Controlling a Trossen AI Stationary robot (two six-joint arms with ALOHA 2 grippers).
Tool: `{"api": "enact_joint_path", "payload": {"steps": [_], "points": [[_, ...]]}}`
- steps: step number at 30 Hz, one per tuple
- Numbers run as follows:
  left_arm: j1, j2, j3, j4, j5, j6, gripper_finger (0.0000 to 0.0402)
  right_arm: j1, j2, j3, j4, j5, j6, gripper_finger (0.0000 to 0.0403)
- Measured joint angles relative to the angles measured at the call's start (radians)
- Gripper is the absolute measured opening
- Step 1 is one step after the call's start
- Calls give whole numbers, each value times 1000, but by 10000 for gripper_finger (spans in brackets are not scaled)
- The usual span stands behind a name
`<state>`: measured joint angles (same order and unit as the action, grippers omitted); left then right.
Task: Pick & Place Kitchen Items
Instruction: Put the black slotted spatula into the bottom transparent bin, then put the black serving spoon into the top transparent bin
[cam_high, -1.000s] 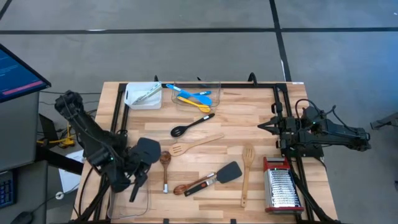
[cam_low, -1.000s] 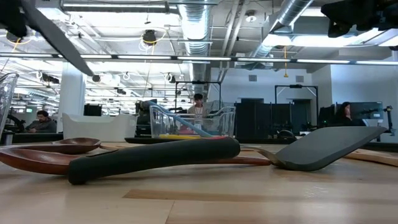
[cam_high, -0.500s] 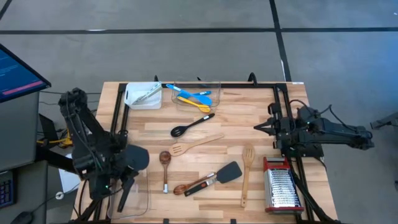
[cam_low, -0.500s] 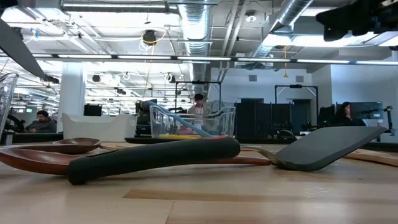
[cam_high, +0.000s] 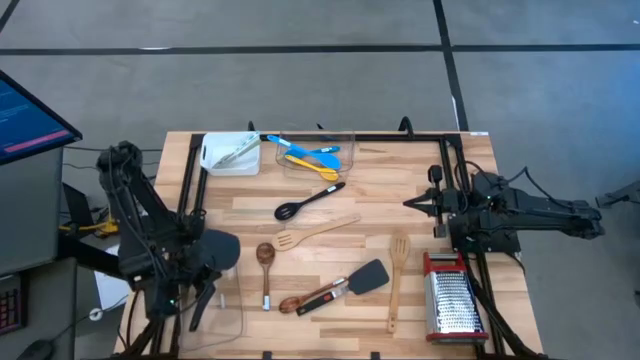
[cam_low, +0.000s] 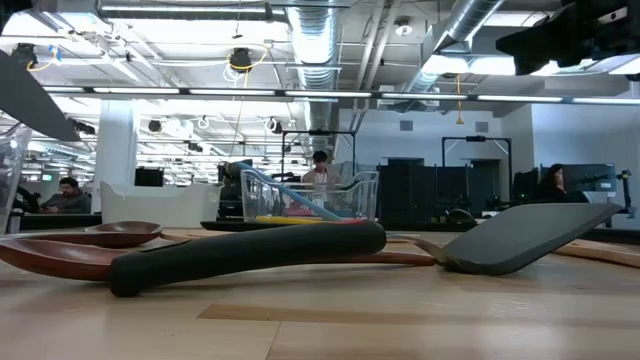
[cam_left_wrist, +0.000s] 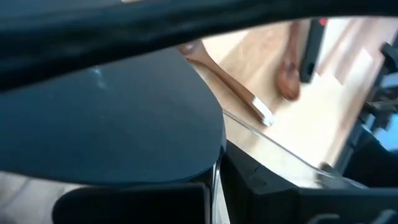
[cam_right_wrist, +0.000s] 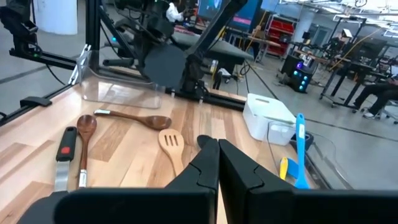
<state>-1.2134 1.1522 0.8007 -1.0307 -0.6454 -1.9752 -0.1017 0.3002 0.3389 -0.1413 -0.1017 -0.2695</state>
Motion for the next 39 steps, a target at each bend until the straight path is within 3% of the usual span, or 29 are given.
{"api": "enact_joint_path", "payload": {"steps": [15,31,39], "points": [[4,0,-37,118,82,-20,9,0,0,0,-1,2,0,0],[2,-2,-38,157,194,-34,126,0,0,0,-1,2,0,0],[3,-80,-38,229,443,-79,132,0,0,0,-1,2,0,0]]}}
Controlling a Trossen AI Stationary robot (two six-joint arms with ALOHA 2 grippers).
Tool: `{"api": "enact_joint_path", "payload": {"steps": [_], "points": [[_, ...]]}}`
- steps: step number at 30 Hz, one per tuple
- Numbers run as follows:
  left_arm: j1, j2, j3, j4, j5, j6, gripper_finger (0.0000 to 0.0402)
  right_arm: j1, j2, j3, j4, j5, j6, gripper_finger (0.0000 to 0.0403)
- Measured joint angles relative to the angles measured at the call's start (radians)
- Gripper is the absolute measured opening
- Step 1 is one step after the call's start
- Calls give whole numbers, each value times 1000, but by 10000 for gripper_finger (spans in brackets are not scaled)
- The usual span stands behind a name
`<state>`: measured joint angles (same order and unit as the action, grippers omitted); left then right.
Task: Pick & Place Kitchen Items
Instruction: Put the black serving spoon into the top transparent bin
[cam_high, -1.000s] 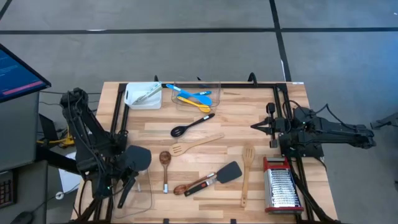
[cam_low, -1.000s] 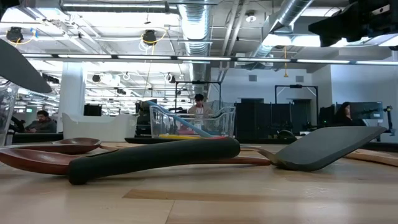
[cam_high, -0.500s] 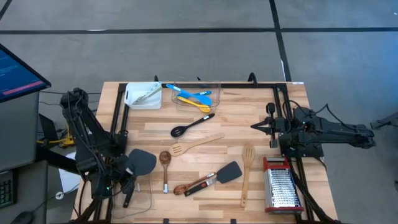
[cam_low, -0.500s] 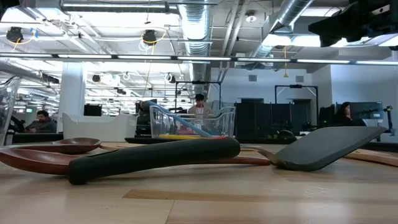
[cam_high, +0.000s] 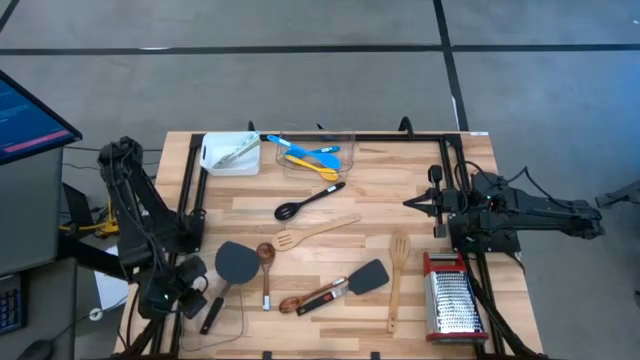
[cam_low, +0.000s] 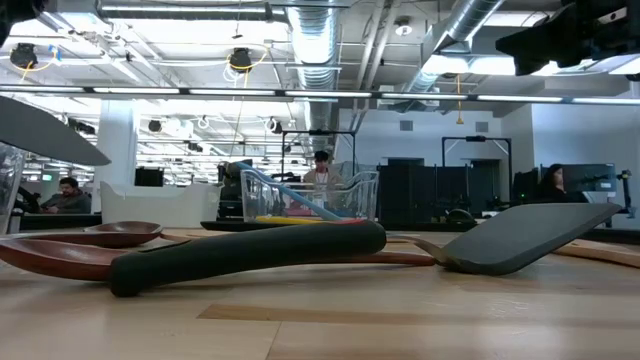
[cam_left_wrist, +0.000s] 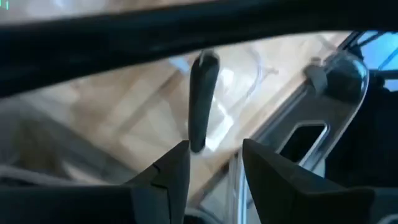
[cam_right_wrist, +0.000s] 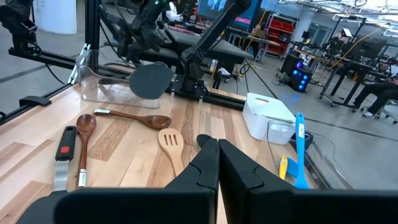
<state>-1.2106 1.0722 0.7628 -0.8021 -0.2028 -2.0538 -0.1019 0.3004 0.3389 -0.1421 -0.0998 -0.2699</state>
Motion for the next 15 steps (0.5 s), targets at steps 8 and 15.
{"api": "enact_joint_path", "payload": {"steps": [8,15], "points": [[0,-66,0,46,-108,-23,97,0,0,0,0,0,0,0],[3,-106,0,167,-422,92,64,0,0,0,0,0,0,0]]}}
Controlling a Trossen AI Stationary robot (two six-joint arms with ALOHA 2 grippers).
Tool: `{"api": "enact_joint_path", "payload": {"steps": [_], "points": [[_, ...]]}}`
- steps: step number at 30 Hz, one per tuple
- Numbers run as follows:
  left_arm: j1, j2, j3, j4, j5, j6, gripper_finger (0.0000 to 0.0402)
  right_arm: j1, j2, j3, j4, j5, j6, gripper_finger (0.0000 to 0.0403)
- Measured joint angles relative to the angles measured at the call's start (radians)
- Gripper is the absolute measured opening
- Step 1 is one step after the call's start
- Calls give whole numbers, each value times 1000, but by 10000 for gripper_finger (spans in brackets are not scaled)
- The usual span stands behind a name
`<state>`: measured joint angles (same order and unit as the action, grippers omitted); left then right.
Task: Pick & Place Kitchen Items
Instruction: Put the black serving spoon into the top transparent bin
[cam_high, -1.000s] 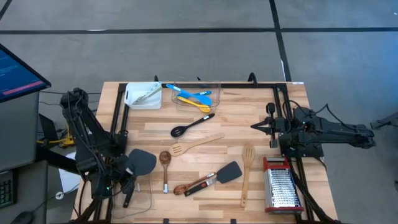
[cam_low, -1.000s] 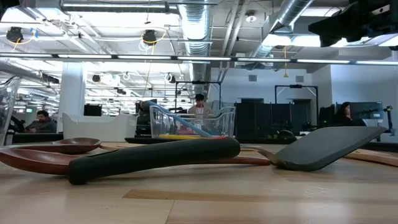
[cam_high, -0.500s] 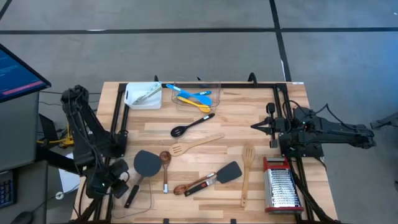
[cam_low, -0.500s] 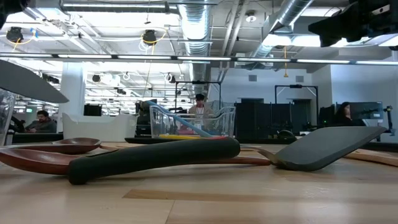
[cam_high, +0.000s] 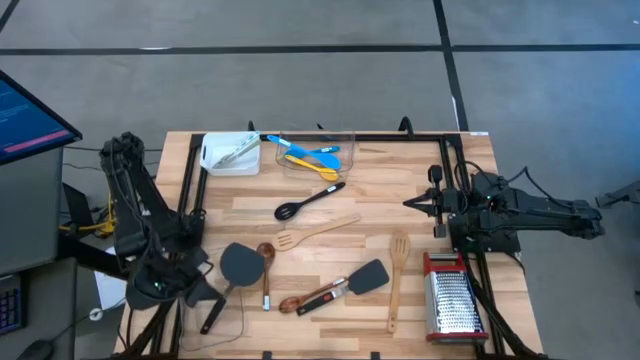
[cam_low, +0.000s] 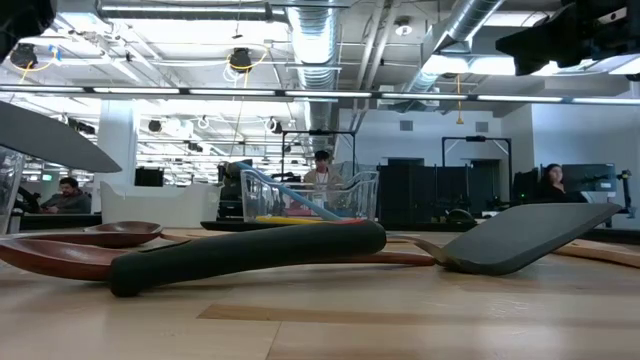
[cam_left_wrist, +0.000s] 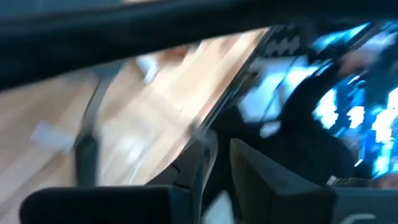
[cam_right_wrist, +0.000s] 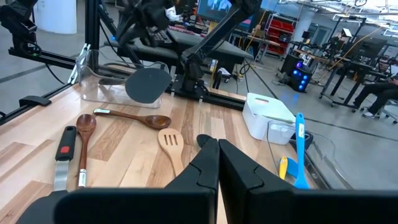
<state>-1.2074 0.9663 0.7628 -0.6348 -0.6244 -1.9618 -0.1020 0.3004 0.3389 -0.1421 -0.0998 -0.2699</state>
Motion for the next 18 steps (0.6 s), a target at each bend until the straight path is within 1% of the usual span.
{"api": "enact_joint_path", "payload": {"steps": [2,3,4,6,10,13,18], "points": [[17,-4,0,21,-102,44,54,0,0,0,0,0,0,0],[34,-5,0,23,-136,58,49,0,0,0,0,0,0,0],[56,-5,0,22,-159,76,43,0,0,0,0,0,0,0],[116,-2,0,24,-159,127,30,0,0,0,0,0,0,0],[272,-2,0,29,-111,290,5,0,0,0,0,0,-2,0],[401,-2,0,50,-60,397,2,0,0,0,0,0,-2,0],[612,38,0,135,149,537,1,0,0,0,0,0,-2,0]]}}
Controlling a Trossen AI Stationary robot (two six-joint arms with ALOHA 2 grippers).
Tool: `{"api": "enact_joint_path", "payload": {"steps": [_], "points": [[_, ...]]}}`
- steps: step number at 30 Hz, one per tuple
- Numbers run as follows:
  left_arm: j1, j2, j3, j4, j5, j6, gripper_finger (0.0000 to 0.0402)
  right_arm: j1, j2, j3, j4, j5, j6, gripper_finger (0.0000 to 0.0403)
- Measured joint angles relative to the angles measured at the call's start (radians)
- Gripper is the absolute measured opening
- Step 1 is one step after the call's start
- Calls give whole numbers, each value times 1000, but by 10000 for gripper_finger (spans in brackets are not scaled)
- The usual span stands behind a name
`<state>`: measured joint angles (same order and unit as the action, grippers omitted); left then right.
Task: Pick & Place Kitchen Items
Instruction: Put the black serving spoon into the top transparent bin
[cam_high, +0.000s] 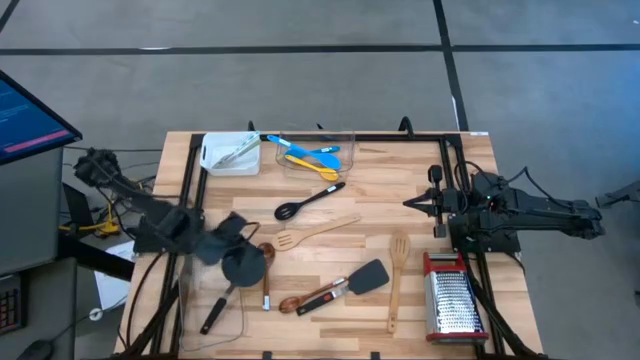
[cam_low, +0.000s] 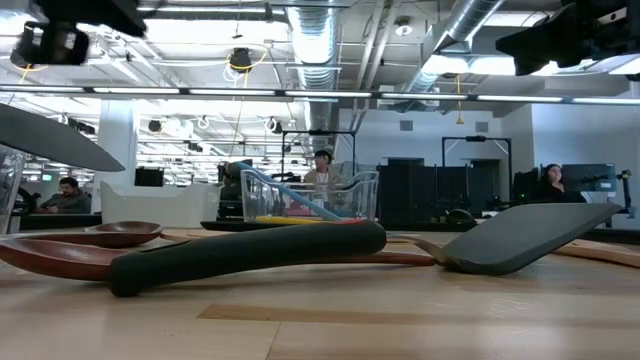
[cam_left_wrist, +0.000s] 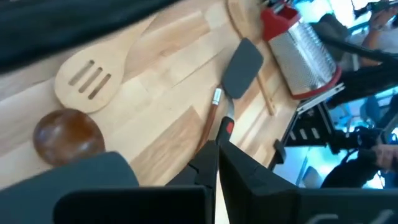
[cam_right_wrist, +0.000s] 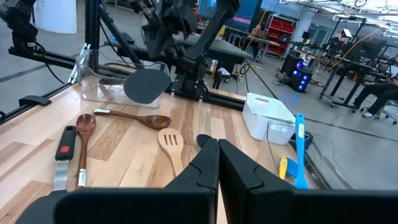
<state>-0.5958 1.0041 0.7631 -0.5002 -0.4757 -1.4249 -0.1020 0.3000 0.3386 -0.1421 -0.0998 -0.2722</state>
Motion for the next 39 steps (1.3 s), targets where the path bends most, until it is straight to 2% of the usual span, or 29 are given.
{"api": "enact_joint_path", "payload": {"steps": [4,8,16,22,29,33,39], "points": [[136,96,0,117,180,105,1,0,0,0,0,0,0,0],[224,213,1,252,333,202,1,0,0,0,0,0,0,0],[315,403,1,280,502,272,1,0,0,0,0,0,0,0],[366,462,1,280,537,329,1,0,0,0,0,0,0,0],[419,460,0,276,532,437,1,0,0,0,1,0,0,0],[476,460,0,277,518,550,1,0,0,0,1,0,0,0],[568,455,0,299,441,757,1,0,0,0,5,0,0,0]]}}
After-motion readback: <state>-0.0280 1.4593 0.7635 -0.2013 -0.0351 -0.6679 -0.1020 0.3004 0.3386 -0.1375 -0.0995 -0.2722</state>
